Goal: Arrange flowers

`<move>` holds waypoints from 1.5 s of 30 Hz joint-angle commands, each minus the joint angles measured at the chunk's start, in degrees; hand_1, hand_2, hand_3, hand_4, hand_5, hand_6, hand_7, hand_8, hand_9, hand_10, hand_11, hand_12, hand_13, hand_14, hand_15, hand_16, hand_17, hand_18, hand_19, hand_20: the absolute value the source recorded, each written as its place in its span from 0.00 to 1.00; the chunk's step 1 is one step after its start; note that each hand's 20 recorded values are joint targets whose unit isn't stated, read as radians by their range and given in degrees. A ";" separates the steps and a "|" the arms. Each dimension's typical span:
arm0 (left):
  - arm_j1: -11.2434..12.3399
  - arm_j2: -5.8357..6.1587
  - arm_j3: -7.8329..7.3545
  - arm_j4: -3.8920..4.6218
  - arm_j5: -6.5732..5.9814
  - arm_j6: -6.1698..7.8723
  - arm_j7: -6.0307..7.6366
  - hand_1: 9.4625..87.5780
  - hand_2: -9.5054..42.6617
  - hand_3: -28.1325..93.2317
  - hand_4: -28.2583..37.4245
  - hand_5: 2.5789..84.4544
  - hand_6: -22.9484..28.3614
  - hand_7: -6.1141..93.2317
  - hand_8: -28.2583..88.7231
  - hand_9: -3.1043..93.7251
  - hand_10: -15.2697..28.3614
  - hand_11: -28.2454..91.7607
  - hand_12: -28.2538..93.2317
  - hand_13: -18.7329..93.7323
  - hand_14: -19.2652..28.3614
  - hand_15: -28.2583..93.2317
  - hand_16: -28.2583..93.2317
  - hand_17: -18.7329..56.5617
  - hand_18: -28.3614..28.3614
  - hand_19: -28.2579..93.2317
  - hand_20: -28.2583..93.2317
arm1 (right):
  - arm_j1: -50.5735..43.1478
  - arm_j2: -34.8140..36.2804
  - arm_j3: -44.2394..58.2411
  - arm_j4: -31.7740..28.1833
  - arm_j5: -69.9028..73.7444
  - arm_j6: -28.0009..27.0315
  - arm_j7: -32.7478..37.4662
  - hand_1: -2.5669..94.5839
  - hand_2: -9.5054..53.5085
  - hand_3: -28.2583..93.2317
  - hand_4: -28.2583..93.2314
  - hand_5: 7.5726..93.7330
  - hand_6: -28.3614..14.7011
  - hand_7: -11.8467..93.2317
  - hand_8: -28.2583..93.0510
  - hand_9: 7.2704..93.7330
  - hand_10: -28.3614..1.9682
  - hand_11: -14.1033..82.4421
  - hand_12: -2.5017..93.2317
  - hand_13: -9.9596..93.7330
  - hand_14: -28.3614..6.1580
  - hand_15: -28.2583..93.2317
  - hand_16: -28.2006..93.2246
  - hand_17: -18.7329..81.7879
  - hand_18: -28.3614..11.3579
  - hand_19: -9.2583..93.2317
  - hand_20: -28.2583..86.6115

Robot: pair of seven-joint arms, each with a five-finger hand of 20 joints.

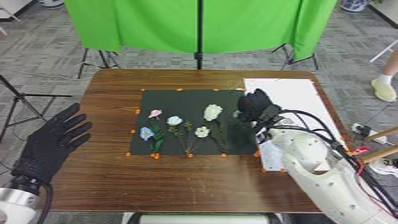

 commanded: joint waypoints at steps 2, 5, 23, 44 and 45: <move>0.78 0.42 0.19 0.46 -0.20 -0.13 -0.21 0.20 0.19 0.81 0.00 0.27 0.48 0.27 0.14 0.24 0.58 0.42 0.36 0.29 0.66 0.50 0.23 0.09 0.82 0.56 0.29 | -2.58 -0.44 -0.50 -0.86 -1.13 -4.45 -1.33 0.50 0.00 0.91 0.00 0.81 0.75 0.46 0.14 0.98 0.87 0.37 0.40 0.89 0.82 0.68 0.44 0.45 0.36 0.78 0.50; 0.90 0.40 0.08 0.41 -0.22 -0.08 -0.14 0.20 0.19 0.81 0.00 0.27 0.48 0.27 0.14 0.24 0.57 0.42 0.36 0.29 0.66 0.50 0.23 0.09 0.82 0.56 0.29 | -3.41 -0.36 0.31 -1.44 -1.94 -4.98 -1.83 0.49 0.00 0.91 0.00 0.80 0.75 0.47 0.14 0.97 0.85 0.37 0.40 0.88 0.82 0.68 0.44 0.45 0.36 0.77 0.50; 0.59 0.19 0.11 0.54 -0.24 0.02 -0.23 0.20 0.19 0.81 0.00 0.27 0.48 0.27 0.14 0.24 0.57 0.42 0.36 0.29 0.66 0.50 0.23 0.09 0.82 0.56 0.29 | -8.52 -3.54 8.79 -6.92 4.13 -11.19 -3.88 0.19 0.03 0.95 0.00 0.66 0.65 0.38 0.08 0.75 0.62 0.51 0.27 0.75 0.64 0.73 0.42 0.37 0.24 0.74 0.54; -0.71 -3.31 1.34 0.41 0.84 1.98 1.06 0.18 0.17 0.80 0.00 0.26 0.48 0.27 0.14 0.23 0.57 0.41 0.36 0.28 0.65 0.50 0.23 0.09 0.82 0.56 0.29 | -20.23 -14.44 41.34 -17.95 64.73 -30.98 8.44 0.17 0.25 0.96 0.01 0.36 0.58 0.27 0.12 0.34 0.50 0.35 0.22 0.34 0.50 0.50 0.36 0.23 0.18 0.57 0.45; -0.88 -3.59 1.96 0.39 1.12 3.35 1.86 0.18 0.17 0.80 0.00 0.26 0.48 0.27 0.14 0.23 0.57 0.41 0.36 0.28 0.65 0.49 0.23 0.09 0.82 0.56 0.29 | -21.29 -15.15 42.53 -18.29 67.93 -30.51 8.57 0.16 0.25 0.95 0.01 0.35 0.60 0.25 0.12 0.32 0.49 0.33 0.22 0.33 0.50 0.48 0.37 0.23 0.18 0.56 0.45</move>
